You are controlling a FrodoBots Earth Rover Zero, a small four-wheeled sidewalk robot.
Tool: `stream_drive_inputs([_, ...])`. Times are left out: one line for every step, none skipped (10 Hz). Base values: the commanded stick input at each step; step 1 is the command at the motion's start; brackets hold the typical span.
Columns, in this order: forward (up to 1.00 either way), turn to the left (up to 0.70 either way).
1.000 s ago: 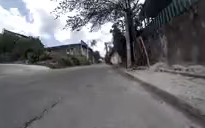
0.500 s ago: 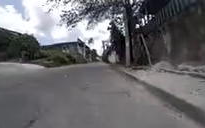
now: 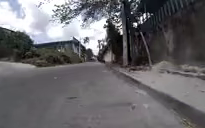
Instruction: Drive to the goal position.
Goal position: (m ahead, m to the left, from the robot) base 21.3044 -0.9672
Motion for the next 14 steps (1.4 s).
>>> stream_drive_inputs([1.00, 0.00])
stream_drive_inputs([1.00, 0.00])
stream_drive_inputs([1.00, 0.00])
stream_drive_inputs([1.00, 0.00])
stream_drive_inputs([1.00, 0.00])
stream_drive_inputs([1.00, 0.00])
stream_drive_inputs([1.00, 0.00])
stream_drive_inputs([1.00, 0.00])
stream_drive_inputs([1.00, 0.00])
stream_drive_inputs([1.00, 0.00])
stream_drive_inputs([1.00, 0.00])
stream_drive_inputs([1.00, -0.01])
stream_drive_inputs([1.00, -0.02])
stream_drive_inputs([1.00, -0.01])
